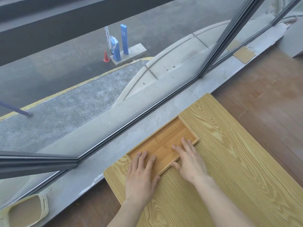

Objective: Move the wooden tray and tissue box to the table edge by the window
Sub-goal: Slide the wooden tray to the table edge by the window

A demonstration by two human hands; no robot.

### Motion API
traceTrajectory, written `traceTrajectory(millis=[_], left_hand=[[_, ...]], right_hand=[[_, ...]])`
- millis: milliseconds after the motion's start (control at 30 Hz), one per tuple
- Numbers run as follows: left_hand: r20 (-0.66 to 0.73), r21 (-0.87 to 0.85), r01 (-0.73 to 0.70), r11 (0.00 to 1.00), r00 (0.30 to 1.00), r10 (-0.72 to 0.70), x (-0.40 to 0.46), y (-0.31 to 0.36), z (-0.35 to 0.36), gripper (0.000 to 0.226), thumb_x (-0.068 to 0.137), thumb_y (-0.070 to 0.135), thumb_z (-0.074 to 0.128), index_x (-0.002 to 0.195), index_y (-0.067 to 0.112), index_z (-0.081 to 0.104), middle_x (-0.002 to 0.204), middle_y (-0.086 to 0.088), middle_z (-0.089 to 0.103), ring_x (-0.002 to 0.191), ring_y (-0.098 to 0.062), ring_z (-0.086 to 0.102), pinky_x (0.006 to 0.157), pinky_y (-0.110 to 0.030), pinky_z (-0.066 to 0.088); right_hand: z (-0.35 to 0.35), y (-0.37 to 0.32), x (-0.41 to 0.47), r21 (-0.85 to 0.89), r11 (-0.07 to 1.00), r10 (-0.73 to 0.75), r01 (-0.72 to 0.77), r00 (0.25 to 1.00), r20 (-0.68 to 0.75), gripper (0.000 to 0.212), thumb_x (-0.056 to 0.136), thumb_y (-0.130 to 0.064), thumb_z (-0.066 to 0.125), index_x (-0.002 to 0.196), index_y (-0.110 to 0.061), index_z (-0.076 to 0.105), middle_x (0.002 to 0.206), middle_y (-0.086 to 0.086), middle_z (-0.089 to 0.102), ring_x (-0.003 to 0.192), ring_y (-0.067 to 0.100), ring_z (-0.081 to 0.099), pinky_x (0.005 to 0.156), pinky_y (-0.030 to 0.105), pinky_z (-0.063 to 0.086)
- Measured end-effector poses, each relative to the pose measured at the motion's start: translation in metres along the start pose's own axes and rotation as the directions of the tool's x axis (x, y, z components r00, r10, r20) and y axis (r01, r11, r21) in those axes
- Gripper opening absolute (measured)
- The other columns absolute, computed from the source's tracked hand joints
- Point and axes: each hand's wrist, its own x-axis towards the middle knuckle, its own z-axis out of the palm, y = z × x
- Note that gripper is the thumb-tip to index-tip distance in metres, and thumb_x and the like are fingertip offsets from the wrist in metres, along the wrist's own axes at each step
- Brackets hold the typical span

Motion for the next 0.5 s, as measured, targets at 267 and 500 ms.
traceTrajectory(millis=[267, 500], left_hand=[[0.023, 0.052, -0.012, 0.999, 1.0, 0.011, 0.0002, 0.0013, 0.0025, 0.073, 0.091, 0.058, 0.053, 0.153, 0.035, 0.022, 0.166, 0.001, 0.017, 0.153, -0.024, 0.006, 0.123, -0.043, 0.017], [0.018, 0.06, -0.026, 0.998, 1.0, 0.025, -0.0002, 0.0002, 0.0028, 0.074, 0.091, 0.057, 0.054, 0.154, 0.032, 0.024, 0.166, -0.001, 0.019, 0.153, -0.025, 0.008, 0.123, -0.044, 0.017]], right_hand=[[0.0055, 0.0011, -0.0016, -0.001, 1.0, 0.009, -0.009, 1.0, -0.01, 0.072, 0.094, -0.048, 0.065, 0.156, -0.038, 0.031, 0.173, 0.002, 0.001, 0.159, 0.024, -0.002, 0.126, 0.048, 0.023], [0.0098, 0.0013, -0.0015, -0.026, 1.0, 0.005, -0.006, 1.0, -0.019, 0.071, 0.096, -0.05, 0.061, 0.158, -0.038, 0.028, 0.173, 0.003, 0.0, 0.158, 0.024, -0.003, 0.127, 0.046, 0.019]])
